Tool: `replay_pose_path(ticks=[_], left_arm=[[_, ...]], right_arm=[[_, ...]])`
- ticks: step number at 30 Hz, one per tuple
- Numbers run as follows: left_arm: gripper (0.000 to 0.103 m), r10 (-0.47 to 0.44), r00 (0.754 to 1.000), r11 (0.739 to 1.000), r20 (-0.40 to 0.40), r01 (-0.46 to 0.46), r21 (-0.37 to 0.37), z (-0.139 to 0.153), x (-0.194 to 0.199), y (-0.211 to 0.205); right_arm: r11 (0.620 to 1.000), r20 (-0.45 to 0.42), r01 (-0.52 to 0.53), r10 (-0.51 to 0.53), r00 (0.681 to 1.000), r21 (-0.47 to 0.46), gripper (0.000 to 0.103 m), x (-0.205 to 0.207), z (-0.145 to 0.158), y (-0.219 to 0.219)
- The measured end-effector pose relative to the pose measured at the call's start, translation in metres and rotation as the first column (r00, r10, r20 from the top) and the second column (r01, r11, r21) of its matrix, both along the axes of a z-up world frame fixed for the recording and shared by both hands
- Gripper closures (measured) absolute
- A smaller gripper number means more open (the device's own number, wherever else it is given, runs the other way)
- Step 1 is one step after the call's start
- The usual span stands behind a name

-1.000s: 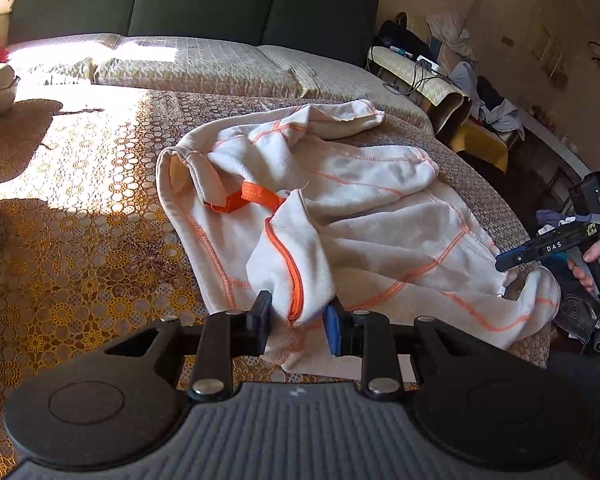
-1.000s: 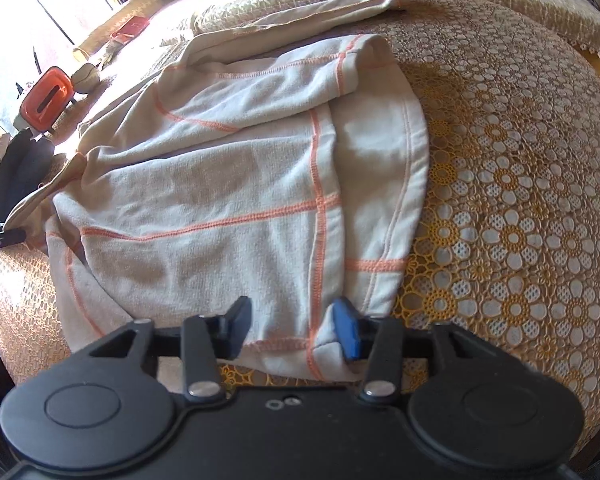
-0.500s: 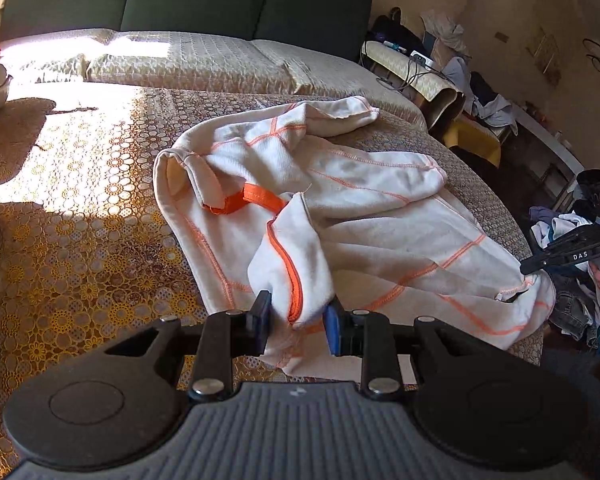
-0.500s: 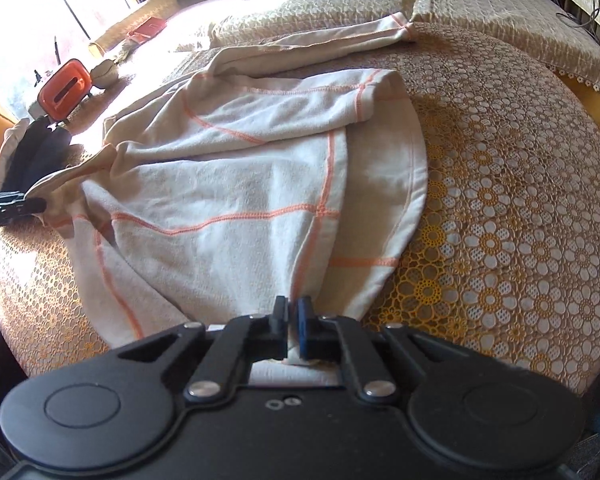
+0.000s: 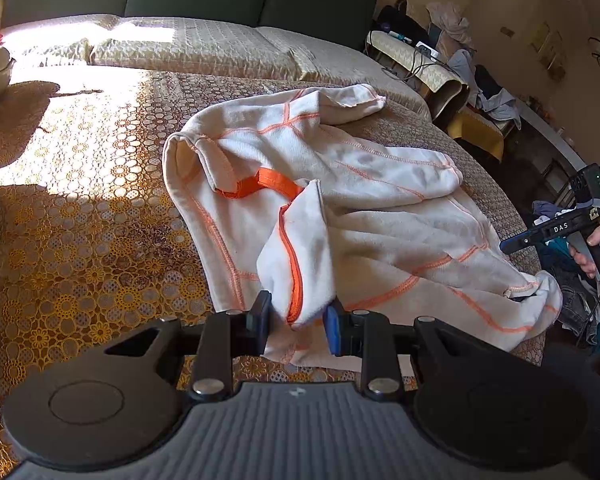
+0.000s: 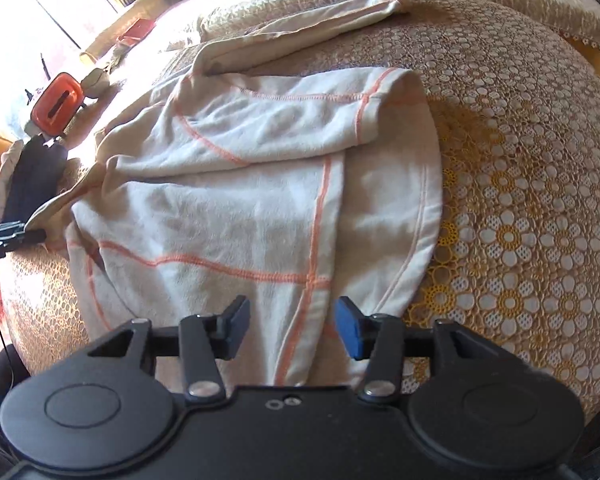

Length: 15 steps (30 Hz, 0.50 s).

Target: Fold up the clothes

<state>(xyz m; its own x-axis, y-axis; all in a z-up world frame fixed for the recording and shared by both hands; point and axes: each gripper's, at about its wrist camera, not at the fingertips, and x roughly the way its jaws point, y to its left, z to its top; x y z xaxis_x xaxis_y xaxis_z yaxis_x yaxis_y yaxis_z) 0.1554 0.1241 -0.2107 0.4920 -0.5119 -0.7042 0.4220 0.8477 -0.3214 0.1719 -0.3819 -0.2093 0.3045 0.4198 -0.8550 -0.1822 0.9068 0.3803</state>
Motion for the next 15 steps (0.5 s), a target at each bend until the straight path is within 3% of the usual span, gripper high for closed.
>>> replay_pose_path(ticks=[7, 15], left_arm=[[0.077, 0.003, 1.0, 1.0, -0.003, -0.003, -0.007, 0.0, 0.001, 0.002], [0.077, -0.006, 1.0, 1.0, -0.006, 0.006, 0.005, 0.0, 0.001, -0.001]], right_arm=[[0.981, -0.158, 0.131, -0.108, 0.981, 0.141, 0.0, 0.002, -0.019, -0.024], [0.976, -0.204, 0.132, -0.095, 0.974, 0.175, 0.0, -0.015, -0.019, -0.034]])
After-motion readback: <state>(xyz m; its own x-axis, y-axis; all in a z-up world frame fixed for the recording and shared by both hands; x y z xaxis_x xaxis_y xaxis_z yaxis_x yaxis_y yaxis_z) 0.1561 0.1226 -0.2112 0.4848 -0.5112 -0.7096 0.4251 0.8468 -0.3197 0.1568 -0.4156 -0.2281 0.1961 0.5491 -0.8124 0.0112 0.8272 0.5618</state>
